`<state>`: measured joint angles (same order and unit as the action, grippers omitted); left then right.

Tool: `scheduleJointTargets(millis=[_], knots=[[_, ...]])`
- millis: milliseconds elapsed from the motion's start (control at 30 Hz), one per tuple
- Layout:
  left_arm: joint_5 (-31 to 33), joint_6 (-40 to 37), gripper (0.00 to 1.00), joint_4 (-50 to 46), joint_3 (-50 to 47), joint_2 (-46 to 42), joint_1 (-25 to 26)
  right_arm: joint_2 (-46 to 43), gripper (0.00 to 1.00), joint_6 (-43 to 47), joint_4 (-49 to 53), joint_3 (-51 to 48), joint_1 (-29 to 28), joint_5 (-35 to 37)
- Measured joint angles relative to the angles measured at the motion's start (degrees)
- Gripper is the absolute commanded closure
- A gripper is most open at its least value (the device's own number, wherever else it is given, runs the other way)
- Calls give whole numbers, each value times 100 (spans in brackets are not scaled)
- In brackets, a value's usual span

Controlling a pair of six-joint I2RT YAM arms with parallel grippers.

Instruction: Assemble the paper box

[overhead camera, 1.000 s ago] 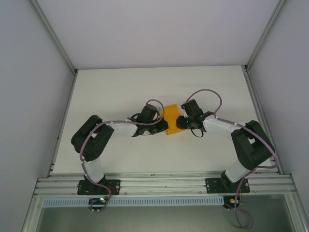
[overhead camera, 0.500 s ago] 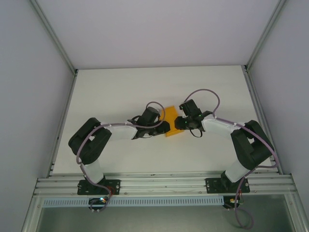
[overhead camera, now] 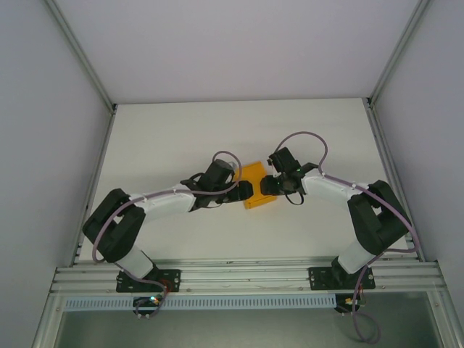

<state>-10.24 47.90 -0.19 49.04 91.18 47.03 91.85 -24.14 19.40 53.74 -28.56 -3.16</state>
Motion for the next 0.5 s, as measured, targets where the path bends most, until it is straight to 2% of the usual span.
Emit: scheduleJointTargets(millis=[100, 167, 300, 500], knots=[[72, -70, 16, -120, -7, -31, -105, 0, 47, 20, 57, 111, 0, 7], [133, -105, 17, -160, -26, -63, -155, 0, 46, 35, 61, 210, 0, 9], [155, -149, 16, -186, -33, -136, -212, -11, 37, 81, 57, 402, 0, 20], [118, -212, 16, -173, -7, -87, -398, -15, 33, 149, 57, 509, 42, 22]])
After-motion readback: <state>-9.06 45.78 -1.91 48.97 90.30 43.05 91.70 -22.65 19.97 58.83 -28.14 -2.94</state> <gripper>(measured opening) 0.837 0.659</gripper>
